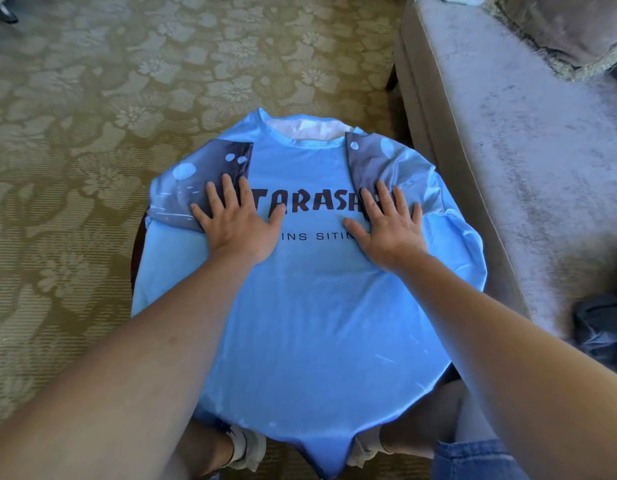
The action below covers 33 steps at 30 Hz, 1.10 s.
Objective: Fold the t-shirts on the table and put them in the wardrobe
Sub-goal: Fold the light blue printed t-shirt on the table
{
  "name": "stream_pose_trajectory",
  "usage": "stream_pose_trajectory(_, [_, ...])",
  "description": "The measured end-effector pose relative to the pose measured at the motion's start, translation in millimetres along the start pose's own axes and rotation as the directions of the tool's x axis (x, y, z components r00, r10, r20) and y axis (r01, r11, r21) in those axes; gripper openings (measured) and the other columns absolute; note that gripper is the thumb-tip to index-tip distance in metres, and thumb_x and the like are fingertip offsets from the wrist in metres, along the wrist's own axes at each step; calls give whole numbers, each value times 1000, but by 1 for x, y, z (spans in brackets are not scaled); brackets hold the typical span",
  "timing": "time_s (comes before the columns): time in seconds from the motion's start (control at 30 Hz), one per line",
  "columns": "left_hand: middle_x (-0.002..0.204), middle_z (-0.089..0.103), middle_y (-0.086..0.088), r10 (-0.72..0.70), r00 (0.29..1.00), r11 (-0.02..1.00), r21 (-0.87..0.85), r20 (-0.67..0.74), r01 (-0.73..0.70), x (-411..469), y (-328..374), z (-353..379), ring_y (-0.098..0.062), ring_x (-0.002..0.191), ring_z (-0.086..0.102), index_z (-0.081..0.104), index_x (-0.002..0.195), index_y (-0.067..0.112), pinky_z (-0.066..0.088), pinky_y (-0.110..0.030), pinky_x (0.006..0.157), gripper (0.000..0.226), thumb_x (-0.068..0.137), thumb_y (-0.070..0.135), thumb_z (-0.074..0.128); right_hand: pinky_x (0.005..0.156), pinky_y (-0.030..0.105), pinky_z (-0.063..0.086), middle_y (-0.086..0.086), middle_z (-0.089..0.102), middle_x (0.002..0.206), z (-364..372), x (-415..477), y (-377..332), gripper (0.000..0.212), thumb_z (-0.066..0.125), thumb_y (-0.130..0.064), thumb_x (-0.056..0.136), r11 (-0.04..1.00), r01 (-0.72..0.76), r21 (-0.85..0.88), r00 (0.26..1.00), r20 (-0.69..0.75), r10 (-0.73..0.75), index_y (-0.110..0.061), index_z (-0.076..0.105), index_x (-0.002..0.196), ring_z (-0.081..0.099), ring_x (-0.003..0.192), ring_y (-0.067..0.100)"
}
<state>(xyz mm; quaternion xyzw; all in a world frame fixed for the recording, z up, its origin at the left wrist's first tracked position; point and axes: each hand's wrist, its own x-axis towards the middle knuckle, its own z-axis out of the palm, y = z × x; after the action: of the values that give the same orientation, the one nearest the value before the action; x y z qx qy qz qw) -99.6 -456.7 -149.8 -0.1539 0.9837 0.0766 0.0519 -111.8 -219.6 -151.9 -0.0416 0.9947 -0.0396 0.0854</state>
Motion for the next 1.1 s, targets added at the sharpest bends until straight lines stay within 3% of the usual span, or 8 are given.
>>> stream_pose_trajectory(0.1, [164, -1, -4, 3, 1000, 999, -34, -25, -4, 0, -2, 0, -28, 150, -6, 9, 156, 17, -3, -58, 117, 87, 91, 72, 23, 120, 52, -2, -5, -6, 164, 0, -1, -1, 79, 13, -75, 89, 1000, 4, 2, 1000, -1, -4, -35, 2, 155, -9, 150, 23])
stream_pose_trajectory(0.27, [157, 30, -3, 25, 988, 944, -322, -154, -74, -13, -16, -6, -22, 148, 15, 41, 145, 15, 1, -56, 118, 65, 92, 51, 54, 119, 52, -6, -3, -4, 164, -10, -10, 4, 81, 31, -74, 89, 993, 36, 115, 998, 41, -41, -32, 9, 155, -10, 150, 21])
stream_pose_trajectory(0.4, [143, 47, -2, -31, 968, 931, -360, -248, -63, -43, -38, -15, -24, 140, 31, 53, 133, 15, 10, -59, 116, 53, 88, 43, 62, 118, 53, -4, 4, 12, 162, -10, -42, 16, 68, 51, -54, 93, 957, -24, 290, 983, -166, 75, -25, 29, 151, 3, 150, 21])
stream_pose_trajectory(0.5, [145, 42, -5, -160, 957, 907, -420, -242, 45, -66, -55, -25, -26, 140, 29, 50, 136, 18, 11, -55, 116, 56, 87, 42, 63, 119, 54, 5, 12, 26, 157, -13, -76, 23, 60, 58, -36, 92, 923, -76, 378, 926, -316, 205, -17, 39, 146, 18, 147, 27])
stream_pose_trajectory(0.6, [151, 30, -12, -263, 940, 881, -452, -217, 142, -92, -71, -31, -32, 142, 23, 43, 142, 17, 17, -46, 116, 68, 84, 41, 67, 116, 51, 16, 15, 29, 154, -18, -108, 34, 63, 60, -27, 90, 863, -133, 488, 886, -331, 324, -11, 37, 146, 25, 143, 33])
stream_pose_trajectory(0.8, [160, 11, -12, -374, 927, 757, -575, 7, 310, -133, -97, -32, -31, 147, 15, 21, 153, 24, 20, -44, 118, 87, 83, 43, 69, 111, 36, 31, 11, 31, 152, -20, -152, 51, 76, 65, -27, 86, 582, -231, 779, 896, -64, 440, -12, 27, 151, 36, 136, 27])
stream_pose_trajectory(0.93, [154, 23, -13, -352, 932, 684, -656, 86, 319, -155, -108, -21, -33, 141, 28, 20, 154, 23, 32, -44, 113, 89, 82, 34, 73, 103, 34, 41, 9, 32, 154, -13, -165, 62, 86, 68, -33, 83, 313, -284, 906, 851, 89, 517, -15, 22, 153, 45, 132, 27])
stream_pose_trajectory(1.1, [157, 25, -6, -327, 932, 592, -736, 154, 329, -160, -113, -15, -27, 142, 31, 12, 156, 20, 34, -42, 112, 98, 82, 29, 76, 90, 27, 34, 7, 22, 160, -4, -165, 78, 81, 62, -27, 95, 200, -316, 927, 837, 173, 520, -15, 11, 156, 37, 138, 24])
